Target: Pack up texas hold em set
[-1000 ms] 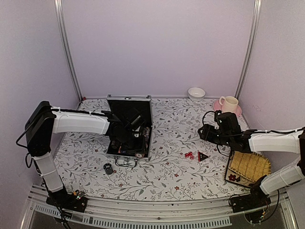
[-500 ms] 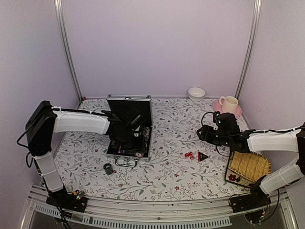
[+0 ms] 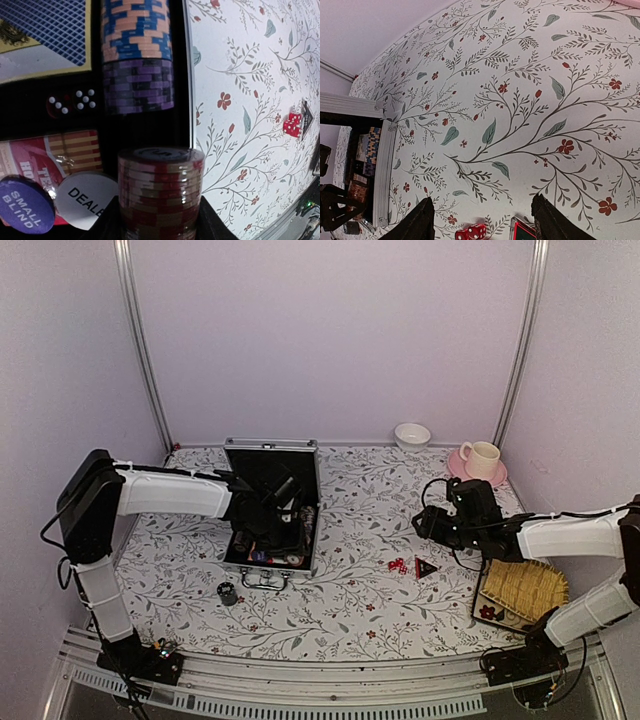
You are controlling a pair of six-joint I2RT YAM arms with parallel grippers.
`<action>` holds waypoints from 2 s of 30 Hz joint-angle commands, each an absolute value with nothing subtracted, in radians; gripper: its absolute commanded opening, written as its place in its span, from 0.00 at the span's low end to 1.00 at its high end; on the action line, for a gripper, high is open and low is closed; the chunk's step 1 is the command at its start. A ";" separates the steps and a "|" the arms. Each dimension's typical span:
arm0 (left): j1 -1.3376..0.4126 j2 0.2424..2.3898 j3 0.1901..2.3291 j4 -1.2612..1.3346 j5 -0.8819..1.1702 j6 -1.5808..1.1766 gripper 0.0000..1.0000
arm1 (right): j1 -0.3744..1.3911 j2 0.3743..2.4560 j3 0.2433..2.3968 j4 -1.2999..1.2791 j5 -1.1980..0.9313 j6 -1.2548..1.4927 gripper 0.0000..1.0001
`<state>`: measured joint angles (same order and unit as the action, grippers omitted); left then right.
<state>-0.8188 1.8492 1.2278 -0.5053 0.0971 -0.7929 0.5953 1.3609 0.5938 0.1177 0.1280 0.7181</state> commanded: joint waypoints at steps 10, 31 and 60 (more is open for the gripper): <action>-0.802 1.873 1.255 -0.440 0.092 -0.824 0.10 | 0.592 1.383 0.582 0.134 0.119 0.732 0.67; -0.803 1.854 1.252 -0.446 0.127 -0.820 0.48 | 0.592 1.396 0.581 0.134 0.114 0.739 0.67; -0.806 1.823 1.258 -0.471 0.142 -0.811 0.31 | 0.592 1.396 0.581 0.137 0.104 0.747 0.67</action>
<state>-0.8059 1.8389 1.2324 -0.4889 0.1112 -0.8196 0.5953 1.3914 0.5930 0.1192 0.1169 0.7414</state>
